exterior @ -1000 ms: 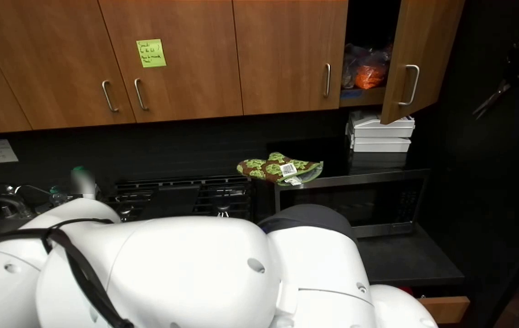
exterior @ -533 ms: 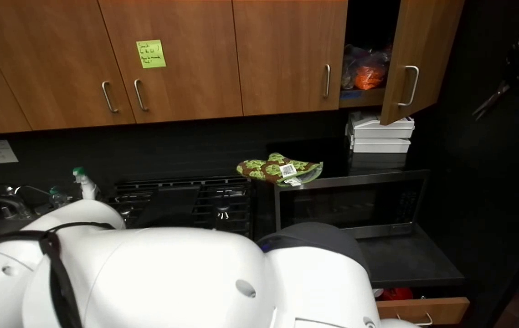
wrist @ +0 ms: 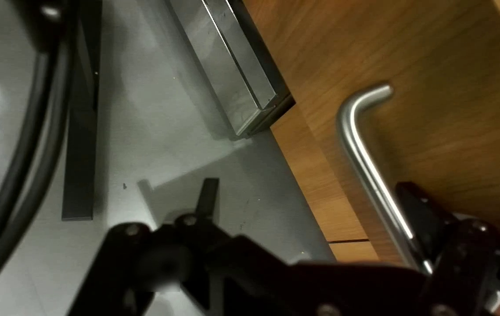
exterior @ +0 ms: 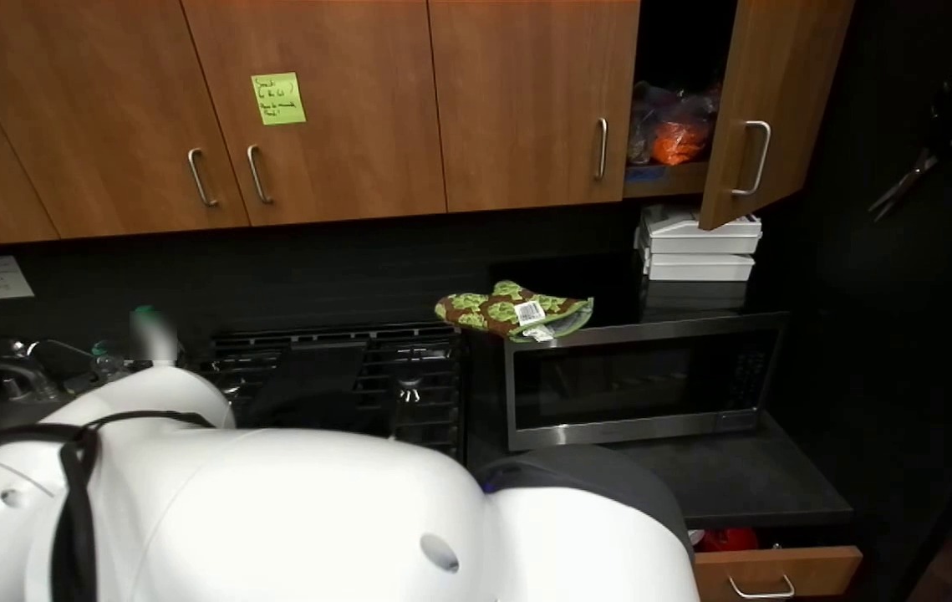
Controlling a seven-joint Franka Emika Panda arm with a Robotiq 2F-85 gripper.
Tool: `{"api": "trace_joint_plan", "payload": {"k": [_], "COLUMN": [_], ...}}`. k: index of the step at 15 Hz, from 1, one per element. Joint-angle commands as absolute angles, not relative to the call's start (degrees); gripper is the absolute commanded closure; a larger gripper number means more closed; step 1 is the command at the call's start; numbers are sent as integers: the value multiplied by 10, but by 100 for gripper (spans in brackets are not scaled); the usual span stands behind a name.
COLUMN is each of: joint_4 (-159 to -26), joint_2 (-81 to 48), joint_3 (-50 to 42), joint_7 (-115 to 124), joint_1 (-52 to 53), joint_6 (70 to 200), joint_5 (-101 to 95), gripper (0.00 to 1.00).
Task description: Pull the top drawer to open it
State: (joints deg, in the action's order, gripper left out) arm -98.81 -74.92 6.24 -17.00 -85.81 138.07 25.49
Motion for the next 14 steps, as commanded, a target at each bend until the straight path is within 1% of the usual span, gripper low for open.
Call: {"api": "trace_joint_plan", "payload": {"k": [1,3,7,12,14], "joint_4": [-903,-912,-954,-1011,-1058], "joint_2": [-812,-785,-734,-680,-639], "joint_3": [16,3,-13,-13,-4], "joint_7": [-89,-62,-50,-64,-89], "joint_1": [-824,-805,-770,-763,-769], "joint_6": [1359,1329,1342,1367,1396], "joint_5": [250,253,259,275,284], "gripper": [0,0,0,0,0]}}
